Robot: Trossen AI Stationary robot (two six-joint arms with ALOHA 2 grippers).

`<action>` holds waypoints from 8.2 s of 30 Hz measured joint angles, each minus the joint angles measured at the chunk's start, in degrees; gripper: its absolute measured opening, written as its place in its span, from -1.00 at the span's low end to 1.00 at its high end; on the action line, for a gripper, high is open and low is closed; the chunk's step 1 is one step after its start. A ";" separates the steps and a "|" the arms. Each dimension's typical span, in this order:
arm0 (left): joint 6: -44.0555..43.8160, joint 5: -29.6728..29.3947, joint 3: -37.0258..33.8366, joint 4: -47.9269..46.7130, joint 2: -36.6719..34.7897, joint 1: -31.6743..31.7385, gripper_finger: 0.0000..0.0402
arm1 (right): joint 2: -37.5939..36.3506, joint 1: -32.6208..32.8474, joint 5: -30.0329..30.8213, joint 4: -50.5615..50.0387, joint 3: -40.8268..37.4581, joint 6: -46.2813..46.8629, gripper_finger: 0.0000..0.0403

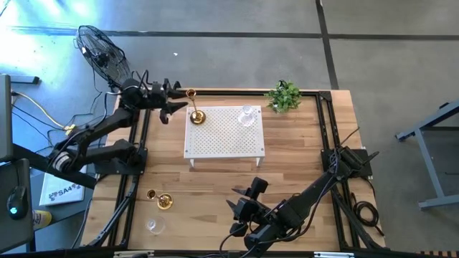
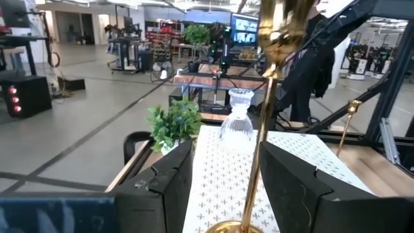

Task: Pick & Place candle stick holders
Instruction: Put the top transparent glass candle holder on the shelf aligned with the other transparent glass candle holder

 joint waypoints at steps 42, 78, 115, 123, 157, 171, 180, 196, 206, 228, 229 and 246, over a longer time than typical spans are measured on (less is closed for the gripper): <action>14.60 -45.04 43.88 -97.63 -16.65 2.47 -0.15 | 0.02 0.00 -1.76 0.00 0.00 -0.09 -0.10; 15.28 -57.15 47.28 -111.69 5.14 -12.20 -0.15 | 0.02 0.00 -4.15 -0.07 0.00 2.91 -0.10; 12.42 -60.21 47.28 -113.88 19.37 -9.78 -0.15 | 0.04 0.00 -5.23 -0.22 0.00 3.40 -0.10; 15.22 -55.60 42.79 -110.43 19.42 -1.95 -0.15 | 0.04 0.00 -5.60 -0.29 0.00 3.43 -0.10; 14.49 -55.69 36.83 -99.74 27.98 -1.29 -0.15 | 0.04 0.00 -6.11 -0.92 0.00 3.98 -0.10; 15.09 -54.48 33.09 -95.68 28.03 -1.29 -0.15 | 0.04 0.00 -6.05 -0.92 0.00 3.98 -0.10; 15.60 -58.16 31.06 -92.50 27.88 -1.32 -0.23 | 0.04 0.00 -6.19 -0.92 -0.02 3.98 -0.10; 16.29 -59.93 31.10 -93.03 27.85 -1.33 -0.87 | 0.04 0.00 -6.45 -1.00 -0.02 3.98 -0.10; 18.13 -64.03 31.62 -94.53 28.04 -1.32 -0.88 | 0.04 0.00 -6.45 -1.71 -0.02 3.98 -0.10; 16.97 -69.67 34.03 -101.59 26.80 -5.01 -0.90 | 0.04 0.00 -6.19 -2.49 -0.02 3.98 -0.10; 16.77 -70.22 34.03 -101.65 26.52 -5.24 -0.90 | 0.04 0.00 -6.19 -2.50 -0.02 3.98 -0.10; 15.22 -72.26 40.87 -113.20 18.52 -8.62 -0.90 | 0.04 0.00 -6.21 -3.56 -0.02 3.98 -0.10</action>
